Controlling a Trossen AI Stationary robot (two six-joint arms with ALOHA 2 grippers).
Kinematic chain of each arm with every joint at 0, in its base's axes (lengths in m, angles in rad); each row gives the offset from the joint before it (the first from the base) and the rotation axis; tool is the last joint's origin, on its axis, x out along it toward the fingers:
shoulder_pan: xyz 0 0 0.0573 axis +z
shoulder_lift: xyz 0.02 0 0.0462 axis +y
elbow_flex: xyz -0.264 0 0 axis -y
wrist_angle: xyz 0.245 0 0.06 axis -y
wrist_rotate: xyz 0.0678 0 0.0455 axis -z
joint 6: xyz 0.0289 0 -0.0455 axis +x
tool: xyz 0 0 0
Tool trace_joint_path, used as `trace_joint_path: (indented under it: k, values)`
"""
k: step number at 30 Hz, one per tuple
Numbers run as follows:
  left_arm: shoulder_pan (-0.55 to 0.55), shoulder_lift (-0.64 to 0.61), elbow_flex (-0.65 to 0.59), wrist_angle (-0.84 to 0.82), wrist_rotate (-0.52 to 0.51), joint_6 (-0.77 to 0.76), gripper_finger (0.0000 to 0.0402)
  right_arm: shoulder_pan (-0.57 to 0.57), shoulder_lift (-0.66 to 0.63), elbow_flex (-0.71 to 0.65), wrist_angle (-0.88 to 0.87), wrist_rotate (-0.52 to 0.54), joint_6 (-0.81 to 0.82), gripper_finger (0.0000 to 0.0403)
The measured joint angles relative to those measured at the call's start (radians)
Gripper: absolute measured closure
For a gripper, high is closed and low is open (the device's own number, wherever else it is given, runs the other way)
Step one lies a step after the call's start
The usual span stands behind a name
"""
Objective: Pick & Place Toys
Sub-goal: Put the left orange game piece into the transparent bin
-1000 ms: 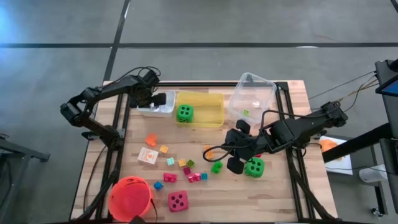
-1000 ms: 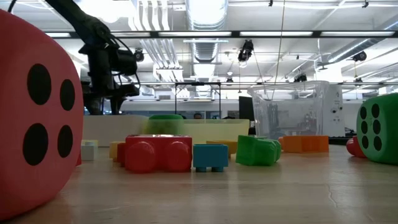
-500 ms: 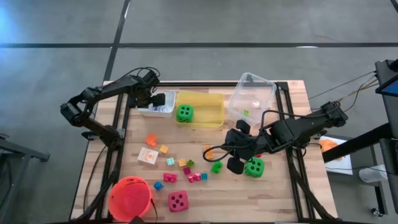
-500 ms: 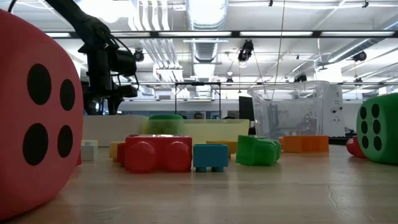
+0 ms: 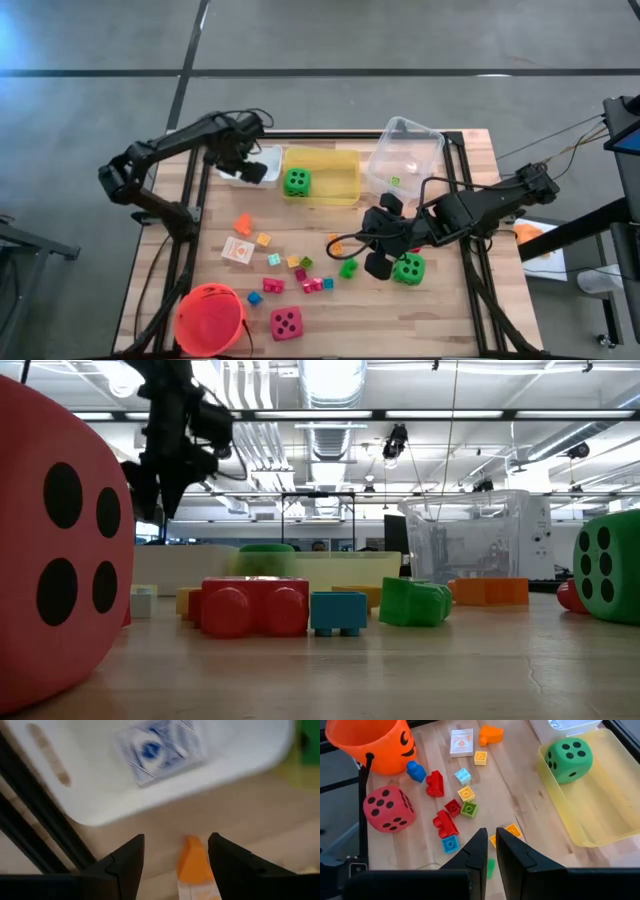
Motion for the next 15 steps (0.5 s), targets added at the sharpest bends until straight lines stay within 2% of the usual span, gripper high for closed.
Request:
trace_joint_path:
  k: [3, 8, 15]
  values:
    - [-0.094, -0.017, 0.0, -0.001, 0.008, -0.02, 0.0193, 0.0, 0.0, 0.0, 0.0, -0.009, 0.009, 0.0371]
    - [-0.221, -0.078, -0.077, 0.016, 0.009, -0.168, 0.0193, 0.005, 0.0, -0.002, 0.0, -0.017, 0.054, 0.0371]
    - [-0.284, -0.205, -0.27, 0.198, 0.102, -0.358, 0.0193, 0.018, 0.0, -0.008, -0.001, -0.017, 0.065, 0.0371]
